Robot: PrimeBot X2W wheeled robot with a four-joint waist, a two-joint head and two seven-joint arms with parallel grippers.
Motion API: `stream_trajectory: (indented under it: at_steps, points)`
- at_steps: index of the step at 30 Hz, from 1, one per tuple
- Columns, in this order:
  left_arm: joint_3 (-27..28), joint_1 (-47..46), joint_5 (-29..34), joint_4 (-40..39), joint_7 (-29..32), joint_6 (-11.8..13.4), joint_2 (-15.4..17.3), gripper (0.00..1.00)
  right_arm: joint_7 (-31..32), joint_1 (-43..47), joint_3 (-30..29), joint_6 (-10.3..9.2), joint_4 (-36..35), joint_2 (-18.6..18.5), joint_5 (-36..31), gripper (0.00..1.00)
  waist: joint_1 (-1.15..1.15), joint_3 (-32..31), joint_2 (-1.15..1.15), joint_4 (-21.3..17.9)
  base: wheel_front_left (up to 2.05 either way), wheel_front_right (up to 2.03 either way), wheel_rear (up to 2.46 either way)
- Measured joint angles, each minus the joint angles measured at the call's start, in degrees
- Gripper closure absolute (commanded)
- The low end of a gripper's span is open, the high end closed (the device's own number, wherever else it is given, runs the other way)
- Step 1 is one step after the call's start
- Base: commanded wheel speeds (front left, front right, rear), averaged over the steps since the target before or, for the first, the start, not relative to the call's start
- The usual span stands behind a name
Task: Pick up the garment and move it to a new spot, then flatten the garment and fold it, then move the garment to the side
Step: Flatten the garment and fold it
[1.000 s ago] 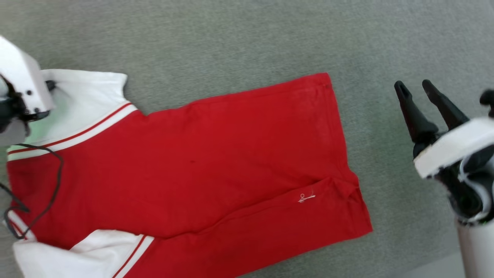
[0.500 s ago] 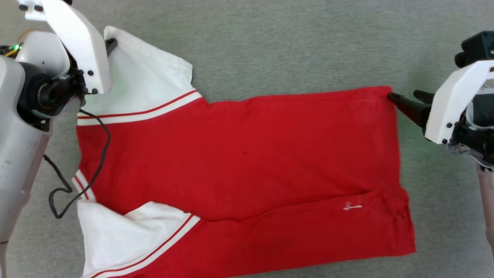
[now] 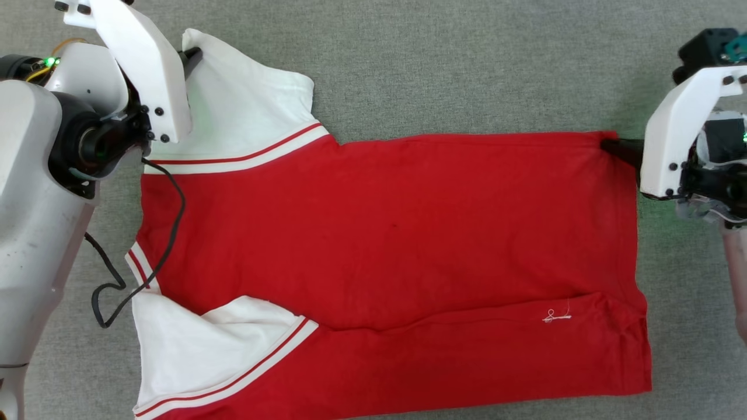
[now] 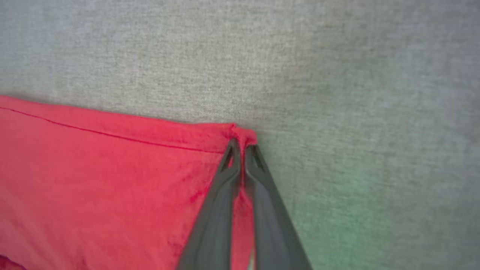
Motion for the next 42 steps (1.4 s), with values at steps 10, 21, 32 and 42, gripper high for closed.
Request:
stream_trajectory:
  at_steps: [10, 21, 32, 42]
  points:
    - [1.7, 4.4, -2.0, 1.0, -5.0, -1.5, 0.3, 1.0, -4.4, 1.0, 4.2, 0.0, -2.2, -2.1, 0.3, 1.0, 0.0, -4.5, 0.0, 0.3, 0.0, 0.0, 0.0]
    - [5.0, 24.7, -5.2, -6.9, -13.3, 1.0, 4.9, 1.0, -7.3, 14.9, 2.1, 0.0, -9.2, -4.7, 2.0, 1.0, 0.0, -15.6, 0.0, 1.3, 0.0, 0.0, 0.0]
    - [7.1, 50.4, -11.8, -13.5, -18.5, 6.5, 5.2, 1.0, -9.4, 32.4, -4.1, 0.0, -10.5, -0.3, 1.0, 1.0, -0.02, -22.6, 0.0, 2.4, 0.0, 0.0, 0.0]
    - [6.7, 57.1, -13.1, -12.5, -24.3, 6.5, 1.3, 0.0, -15.5, 38.8, -5.6, 0.01, -7.7, 2.8, 1.9, 0.0, -0.01, -23.4, 0.0, 1.7, 0.0, 0.0, 0.0]
